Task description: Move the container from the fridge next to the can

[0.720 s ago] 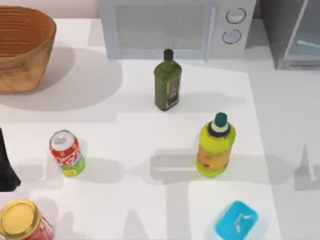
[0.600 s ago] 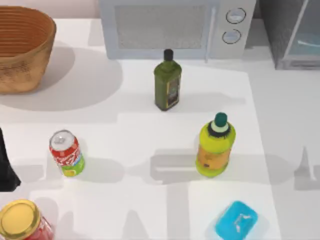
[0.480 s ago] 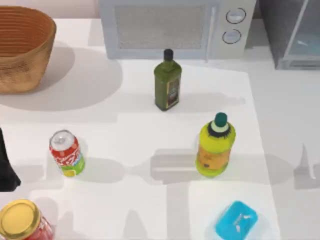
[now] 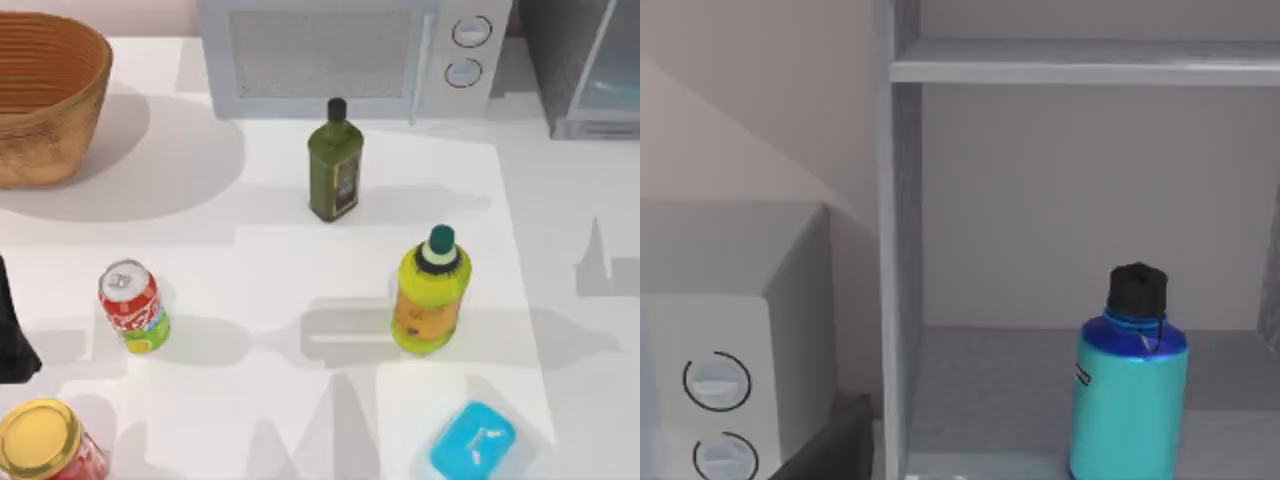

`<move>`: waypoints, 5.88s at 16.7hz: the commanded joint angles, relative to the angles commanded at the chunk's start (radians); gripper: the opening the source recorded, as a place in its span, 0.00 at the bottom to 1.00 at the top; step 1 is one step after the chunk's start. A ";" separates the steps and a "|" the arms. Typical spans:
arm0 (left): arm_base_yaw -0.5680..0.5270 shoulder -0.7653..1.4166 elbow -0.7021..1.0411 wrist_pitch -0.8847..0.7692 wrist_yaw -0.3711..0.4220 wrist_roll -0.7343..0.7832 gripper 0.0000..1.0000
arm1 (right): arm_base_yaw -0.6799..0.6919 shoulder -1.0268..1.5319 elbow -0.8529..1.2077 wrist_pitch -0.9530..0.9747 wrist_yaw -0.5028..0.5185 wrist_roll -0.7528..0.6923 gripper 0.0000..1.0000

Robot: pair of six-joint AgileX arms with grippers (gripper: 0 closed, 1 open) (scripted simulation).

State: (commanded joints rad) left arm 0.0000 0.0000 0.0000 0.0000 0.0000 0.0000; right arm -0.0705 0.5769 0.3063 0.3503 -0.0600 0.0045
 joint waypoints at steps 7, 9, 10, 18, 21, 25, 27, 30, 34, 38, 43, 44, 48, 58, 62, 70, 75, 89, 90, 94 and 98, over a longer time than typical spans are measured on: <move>0.000 0.000 0.000 0.000 0.000 0.000 1.00 | -0.078 0.835 0.337 0.386 -0.067 -0.001 1.00; 0.000 0.000 0.000 0.000 0.000 0.000 1.00 | -0.098 1.051 0.427 0.488 -0.085 -0.002 1.00; 0.000 0.000 0.000 0.000 0.000 0.000 1.00 | -0.107 1.146 0.467 0.534 -0.093 -0.003 1.00; 0.000 0.000 0.000 0.000 0.000 0.000 1.00 | -0.148 1.534 0.647 0.741 -0.129 -0.006 1.00; 0.000 0.000 0.000 0.000 0.000 0.000 1.00 | -0.149 1.535 0.648 0.742 -0.129 -0.006 1.00; 0.000 0.000 0.000 0.000 0.000 0.000 1.00 | -0.143 1.542 0.660 0.734 -0.126 -0.006 1.00; 0.000 0.000 0.000 0.000 0.000 0.000 1.00 | -0.141 1.571 0.711 0.714 -0.120 -0.005 1.00; 0.000 0.000 0.000 0.000 0.000 0.000 1.00 | -0.132 1.632 0.817 0.670 -0.112 -0.005 1.00; 0.000 0.000 0.000 0.000 0.000 0.000 1.00 | -0.123 1.694 0.929 0.619 -0.102 -0.005 1.00; 0.000 0.000 0.000 0.000 0.000 0.000 1.00 | -0.123 1.697 0.936 0.616 -0.101 -0.005 1.00; 0.000 0.000 0.000 0.000 0.000 0.000 1.00 | -0.123 1.697 0.936 0.616 -0.101 -0.005 0.62; 0.000 0.000 0.000 0.000 0.000 0.000 1.00 | -0.123 1.697 0.936 0.616 -0.101 -0.005 0.55; 0.000 0.000 0.000 0.000 0.000 0.000 1.00 | -0.123 1.697 0.936 0.616 -0.101 -0.005 0.25; 0.000 0.000 0.000 0.000 0.000 0.000 1.00 | -0.123 1.697 0.936 0.616 -0.101 -0.005 0.00; 0.000 0.000 0.000 0.000 0.000 0.000 1.00 | -0.127 1.679 0.941 0.598 -0.100 -0.004 0.00; 0.000 0.000 0.000 0.000 0.000 0.000 1.00 | -0.126 1.571 0.970 0.457 -0.103 -0.003 0.00; 0.000 0.000 0.000 0.000 0.000 0.000 1.00 | -0.133 1.540 0.931 0.478 -0.108 -0.001 0.00; 0.000 0.000 0.000 0.000 0.000 0.000 1.00 | -0.202 1.164 0.343 0.673 -0.186 -0.005 0.00; 0.000 0.000 0.000 0.000 0.000 0.000 1.00 | -0.202 1.164 0.343 0.673 -0.186 -0.005 0.00; 0.000 0.000 0.000 0.000 0.000 0.000 1.00 | -0.168 1.163 0.358 0.675 -0.156 0.000 0.00; 0.000 0.000 0.000 0.000 0.000 0.000 1.00 | 0.003 1.152 0.414 0.685 -0.001 0.016 0.00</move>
State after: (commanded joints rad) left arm 0.0000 0.0000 0.0000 0.0000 0.0000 0.0000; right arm -0.0679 1.7286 0.7205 1.0353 -0.0613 0.0201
